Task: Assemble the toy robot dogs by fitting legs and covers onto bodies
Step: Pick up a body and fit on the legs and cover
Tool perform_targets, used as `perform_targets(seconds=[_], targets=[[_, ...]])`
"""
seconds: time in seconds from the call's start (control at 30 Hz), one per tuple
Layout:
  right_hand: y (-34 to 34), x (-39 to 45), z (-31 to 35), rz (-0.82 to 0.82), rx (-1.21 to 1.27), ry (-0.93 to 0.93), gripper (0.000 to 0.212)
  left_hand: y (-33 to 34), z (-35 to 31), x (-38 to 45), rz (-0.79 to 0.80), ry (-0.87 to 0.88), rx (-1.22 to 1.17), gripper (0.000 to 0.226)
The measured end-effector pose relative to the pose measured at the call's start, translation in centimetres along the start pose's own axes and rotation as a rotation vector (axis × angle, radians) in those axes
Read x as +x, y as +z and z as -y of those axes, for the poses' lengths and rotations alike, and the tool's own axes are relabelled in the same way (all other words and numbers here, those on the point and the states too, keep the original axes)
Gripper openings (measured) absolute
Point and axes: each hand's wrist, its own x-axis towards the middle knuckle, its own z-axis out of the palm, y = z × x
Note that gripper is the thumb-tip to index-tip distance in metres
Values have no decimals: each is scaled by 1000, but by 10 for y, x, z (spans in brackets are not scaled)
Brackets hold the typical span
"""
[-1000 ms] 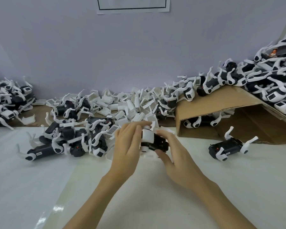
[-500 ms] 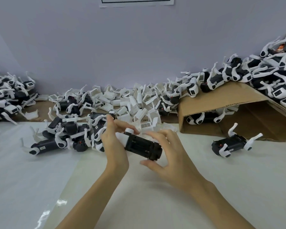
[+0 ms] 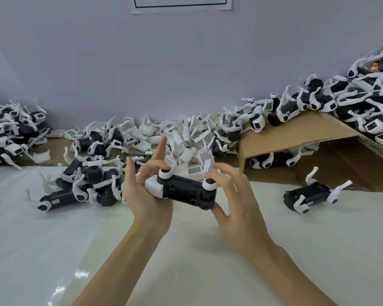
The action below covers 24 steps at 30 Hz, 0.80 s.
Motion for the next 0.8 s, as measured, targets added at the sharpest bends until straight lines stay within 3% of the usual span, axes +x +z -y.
perform_targets(seconds=[0.1,0.17,0.27,0.4,0.5,0.6,0.7,0.73,0.8], targets=[[1,0,2,29,-21,-56,86,-2,-1,4,-10,-40,21,78],[2,-1,3,43,13,-77,76,-3,-3,8,-18,-68,46,78],[1,-5,7,127,220,120,71,-6,-1,11,-28,-41,197,78],[0,-10,7,293,397,267,59,-10,7,8,-203,146,587,68],[4,-12,12,339,432,302,63,-8,5,7,-221,169,624,55],[5,-11,18,284,510,337,67,-8,2,9,-219,74,658,63],[1,-4,17,194,645,449,52,-15,-2,18,-60,-149,643,72],[0,-1,15,146,698,544,44,-16,-2,20,11,-215,615,72],[-3,9,9,84,858,812,51,-17,1,21,153,-268,606,63]])
